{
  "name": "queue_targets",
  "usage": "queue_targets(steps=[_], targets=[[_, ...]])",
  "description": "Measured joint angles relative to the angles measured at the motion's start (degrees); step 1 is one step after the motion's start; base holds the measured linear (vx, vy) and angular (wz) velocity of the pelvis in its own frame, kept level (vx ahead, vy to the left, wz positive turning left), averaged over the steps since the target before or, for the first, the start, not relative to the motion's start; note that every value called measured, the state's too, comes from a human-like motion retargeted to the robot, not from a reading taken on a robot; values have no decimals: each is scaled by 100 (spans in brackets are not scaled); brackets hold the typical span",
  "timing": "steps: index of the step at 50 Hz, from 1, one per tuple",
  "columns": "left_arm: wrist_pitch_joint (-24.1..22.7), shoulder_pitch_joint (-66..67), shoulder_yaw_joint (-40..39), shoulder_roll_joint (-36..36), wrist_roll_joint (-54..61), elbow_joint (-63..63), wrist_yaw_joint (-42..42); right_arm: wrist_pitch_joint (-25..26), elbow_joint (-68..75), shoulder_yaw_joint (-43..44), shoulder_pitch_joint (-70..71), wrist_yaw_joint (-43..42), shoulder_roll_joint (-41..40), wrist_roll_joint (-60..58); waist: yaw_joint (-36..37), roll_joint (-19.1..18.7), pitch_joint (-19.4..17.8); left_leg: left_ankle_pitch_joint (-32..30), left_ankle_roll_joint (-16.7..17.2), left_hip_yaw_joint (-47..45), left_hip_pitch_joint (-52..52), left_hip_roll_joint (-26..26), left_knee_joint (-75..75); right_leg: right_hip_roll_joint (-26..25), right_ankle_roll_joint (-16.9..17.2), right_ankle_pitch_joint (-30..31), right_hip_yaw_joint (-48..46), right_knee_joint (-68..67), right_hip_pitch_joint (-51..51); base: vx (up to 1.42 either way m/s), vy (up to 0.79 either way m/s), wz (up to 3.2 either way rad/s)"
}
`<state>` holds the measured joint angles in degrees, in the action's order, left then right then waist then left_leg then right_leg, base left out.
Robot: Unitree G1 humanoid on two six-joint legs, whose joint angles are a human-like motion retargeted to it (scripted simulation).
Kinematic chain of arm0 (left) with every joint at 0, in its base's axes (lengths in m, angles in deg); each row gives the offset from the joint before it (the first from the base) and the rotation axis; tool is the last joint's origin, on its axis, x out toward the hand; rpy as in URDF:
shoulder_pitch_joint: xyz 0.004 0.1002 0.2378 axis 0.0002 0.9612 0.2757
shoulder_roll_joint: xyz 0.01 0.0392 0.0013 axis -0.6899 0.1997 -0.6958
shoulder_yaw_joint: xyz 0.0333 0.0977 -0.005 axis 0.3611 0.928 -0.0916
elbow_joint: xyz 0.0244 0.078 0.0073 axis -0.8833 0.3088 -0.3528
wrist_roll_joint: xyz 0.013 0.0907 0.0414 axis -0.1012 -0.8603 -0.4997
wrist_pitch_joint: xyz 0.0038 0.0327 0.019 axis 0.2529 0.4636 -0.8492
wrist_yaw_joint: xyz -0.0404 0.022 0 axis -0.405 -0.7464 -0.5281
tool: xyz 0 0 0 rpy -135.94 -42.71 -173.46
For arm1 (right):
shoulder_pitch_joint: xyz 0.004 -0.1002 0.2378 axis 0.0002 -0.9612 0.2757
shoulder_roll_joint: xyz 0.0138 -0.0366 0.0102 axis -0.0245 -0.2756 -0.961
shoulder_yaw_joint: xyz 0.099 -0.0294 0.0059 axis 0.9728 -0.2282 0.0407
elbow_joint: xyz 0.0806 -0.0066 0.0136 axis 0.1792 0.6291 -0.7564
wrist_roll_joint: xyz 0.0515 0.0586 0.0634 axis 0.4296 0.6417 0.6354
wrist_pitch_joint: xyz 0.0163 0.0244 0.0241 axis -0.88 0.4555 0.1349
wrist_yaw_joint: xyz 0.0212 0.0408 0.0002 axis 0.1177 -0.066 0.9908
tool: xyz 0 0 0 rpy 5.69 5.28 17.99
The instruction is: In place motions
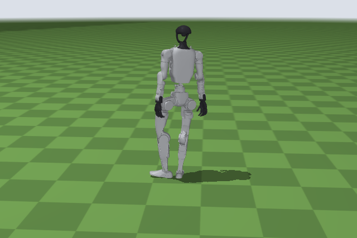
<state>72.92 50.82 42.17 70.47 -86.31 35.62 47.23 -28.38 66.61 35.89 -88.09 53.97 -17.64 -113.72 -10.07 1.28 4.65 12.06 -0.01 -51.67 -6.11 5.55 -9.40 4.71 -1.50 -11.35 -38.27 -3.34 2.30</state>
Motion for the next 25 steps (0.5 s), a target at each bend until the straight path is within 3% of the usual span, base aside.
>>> queue_targets(steps=[2,5,7,10,25], targets=[[0,99,-102,-37,23,104,72,-32,-118,-15,27,-5,-35,-6,-124,43,105,-49,-23,-591,194,106,-78,97,106,-62,-271,-57,-2,26,-16,171],[-10,236,-302,-71,71,226,135,-79,-304,-46,81,15,-101,54,-142,35,187,-556,-81,-529,267,145,-15,108,230,-112,-523,-142,-35,27,-15,109],[-4,297,-385,-59,110,271,148,-116,-410,-13,106,21,-134,122,-28,-96,172,-973,274,-140,296,158,293,-52,281,-127,-670,-182,-97,29,-13,60],[-6,356,-501,19,169,296,177,-180,-512,-20,144,58,-143,254,227,-122,150,-973,101,239,310,-154,733,-71,362,-92,-754,-261,-191,32,-12,35],[-56,157,-290,165,115,-80,9,-307,-693,-248,192,87,-305,178,630,-60,87,-867,-88,1139,231,-630,941,222,699,243,-1694,-476,-651,31,-11,61]])
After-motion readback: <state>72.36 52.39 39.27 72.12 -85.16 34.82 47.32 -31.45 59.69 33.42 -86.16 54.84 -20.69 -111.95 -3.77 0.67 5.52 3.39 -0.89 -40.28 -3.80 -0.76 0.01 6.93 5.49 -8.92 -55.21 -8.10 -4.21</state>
